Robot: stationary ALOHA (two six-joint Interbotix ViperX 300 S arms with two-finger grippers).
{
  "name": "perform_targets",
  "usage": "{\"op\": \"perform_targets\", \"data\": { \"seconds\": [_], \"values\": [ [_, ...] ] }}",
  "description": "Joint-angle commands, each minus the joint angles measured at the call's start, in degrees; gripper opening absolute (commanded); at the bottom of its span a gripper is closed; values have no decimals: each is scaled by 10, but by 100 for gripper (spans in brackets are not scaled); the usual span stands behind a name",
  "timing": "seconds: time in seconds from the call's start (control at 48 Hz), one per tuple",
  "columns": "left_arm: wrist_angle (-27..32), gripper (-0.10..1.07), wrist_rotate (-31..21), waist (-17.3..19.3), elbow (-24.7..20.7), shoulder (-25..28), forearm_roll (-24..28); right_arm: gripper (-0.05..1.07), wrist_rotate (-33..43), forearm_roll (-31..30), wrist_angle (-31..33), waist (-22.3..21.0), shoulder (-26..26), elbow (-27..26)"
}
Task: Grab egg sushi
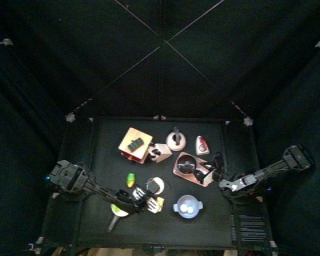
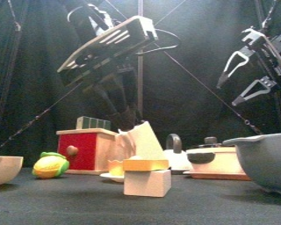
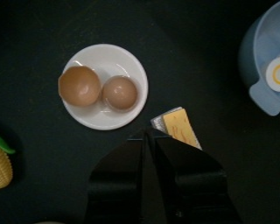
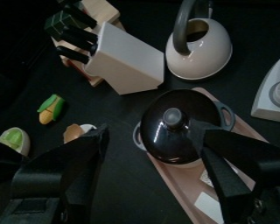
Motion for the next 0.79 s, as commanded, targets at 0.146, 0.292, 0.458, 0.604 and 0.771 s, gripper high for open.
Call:
{"op": "perform_targets", "data": {
  "seconds": [0.146, 0.292, 0.458, 0.604, 0.771],
  "values": [
    [-16, 74, -1, -3, -20, 4, -11, 101, 0, -3, 1, 1, -2, -14],
    [-17, 88, -1, -4, -33, 21, -30, 101, 0, -3, 1, 0, -2, -14],
    [-17, 97, 0, -5, -58, 46, -47, 101, 0, -3, 0, 0, -1, -13],
    [-17, 97, -1, -5, -85, 66, -47, 101, 0, -4, 0, -1, -1, -11],
    [-17, 97, -2, -4, -108, 92, -68, 101, 0, -4, 1, -1, -1, -11]
  ]
}}
